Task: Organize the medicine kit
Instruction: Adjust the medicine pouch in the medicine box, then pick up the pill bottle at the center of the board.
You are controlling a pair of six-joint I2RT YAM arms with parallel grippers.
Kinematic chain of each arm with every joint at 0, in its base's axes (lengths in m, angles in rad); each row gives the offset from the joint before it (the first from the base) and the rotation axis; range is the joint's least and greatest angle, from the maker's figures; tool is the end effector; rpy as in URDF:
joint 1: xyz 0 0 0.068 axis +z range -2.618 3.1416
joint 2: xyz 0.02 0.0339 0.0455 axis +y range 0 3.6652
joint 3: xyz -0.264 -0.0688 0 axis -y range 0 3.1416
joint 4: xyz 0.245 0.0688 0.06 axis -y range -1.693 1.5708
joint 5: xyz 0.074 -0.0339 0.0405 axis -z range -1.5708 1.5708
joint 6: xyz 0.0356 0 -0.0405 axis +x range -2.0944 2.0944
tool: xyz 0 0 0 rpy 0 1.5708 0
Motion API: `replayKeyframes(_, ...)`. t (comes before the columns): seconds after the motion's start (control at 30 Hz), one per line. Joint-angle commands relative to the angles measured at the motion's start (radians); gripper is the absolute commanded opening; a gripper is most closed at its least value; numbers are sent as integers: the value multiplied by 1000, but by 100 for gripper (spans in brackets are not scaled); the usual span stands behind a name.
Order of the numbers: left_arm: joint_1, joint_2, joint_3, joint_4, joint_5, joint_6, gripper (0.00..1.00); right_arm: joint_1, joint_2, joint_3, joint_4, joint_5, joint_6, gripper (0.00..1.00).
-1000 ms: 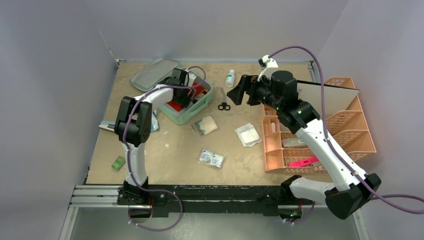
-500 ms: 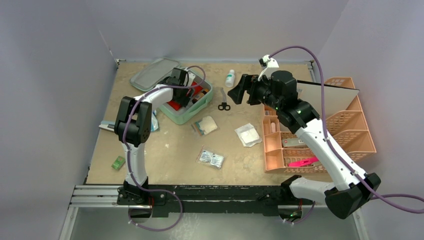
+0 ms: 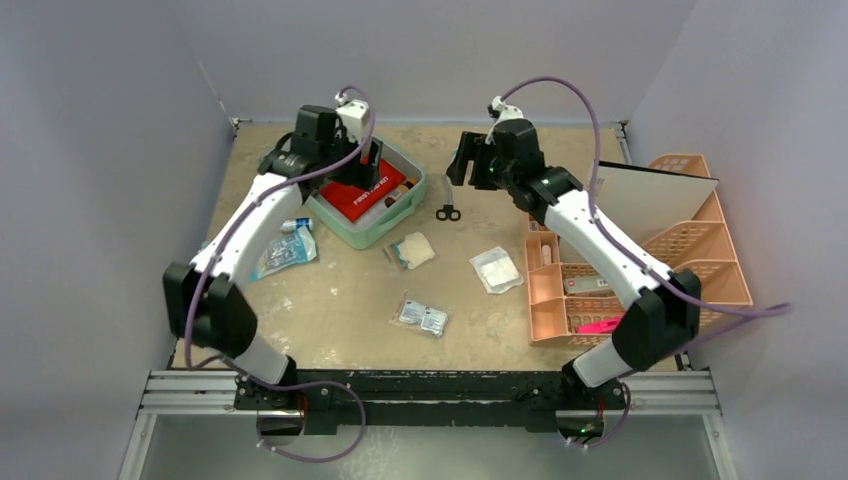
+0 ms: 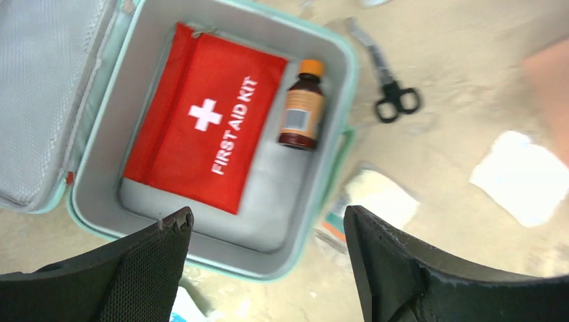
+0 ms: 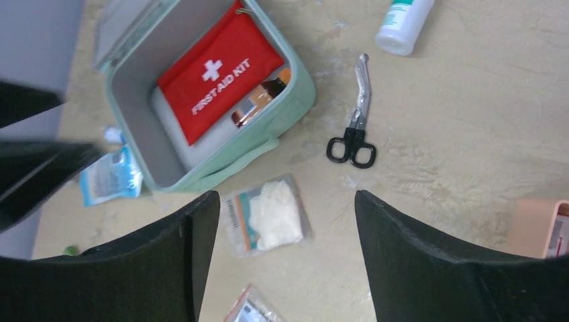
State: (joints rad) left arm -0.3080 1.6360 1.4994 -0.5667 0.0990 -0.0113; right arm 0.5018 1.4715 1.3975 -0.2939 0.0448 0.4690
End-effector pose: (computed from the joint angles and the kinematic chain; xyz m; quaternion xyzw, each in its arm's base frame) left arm 0.3530 -0.1160 0.3322 0.1545 0.8933 -0.1111 0.4073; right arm 0.3031 0.1645 0.3785 -0.0008 0.8244 0.2476 0.5090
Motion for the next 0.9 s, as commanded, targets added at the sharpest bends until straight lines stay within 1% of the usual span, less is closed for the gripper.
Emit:
replayKeyframes(0.0,3,-158,-83,-67,198,-100,82,-3,107,85,66,97,-14,70)
replayKeyframes(0.07,3,-239,-156,-62,245,-123,83,-3,173,108,90,116,-23,64)
replayKeyframes(0.2,3,-380,-335,-3,304,-167,86,-3,324,175,137,203,-27,59)
replayKeyframes(0.27,6,-416,-385,-13,312,-186,89,-7,410,235,137,264,-27,55)
replayKeyframes(0.33,10,-424,-398,-51,342,-185,91,-15,489,300,125,309,-21,54)
replayKeyframes(0.4,14,-428,-408,-75,374,-164,94,-27,565,348,132,335,-10,55)
replayKeyframes(0.47,16,-439,-433,-73,381,-149,94,-42,629,399,140,342,-2,58)
replayKeyframes(0.6,28,-471,-473,-48,422,-132,94,-63,760,544,83,352,2,65)
replayKeyframes(0.7,29,-499,-481,-29,437,-130,94,-74,833,635,60,372,-2,65)
replayKeyframes(0.8,30,-530,-492,-29,415,-121,94,-89,872,659,76,388,-3,64)
replayKeyframes(0.87,32,-544,-498,-23,407,-124,94,-100,894,674,89,368,-2,63)
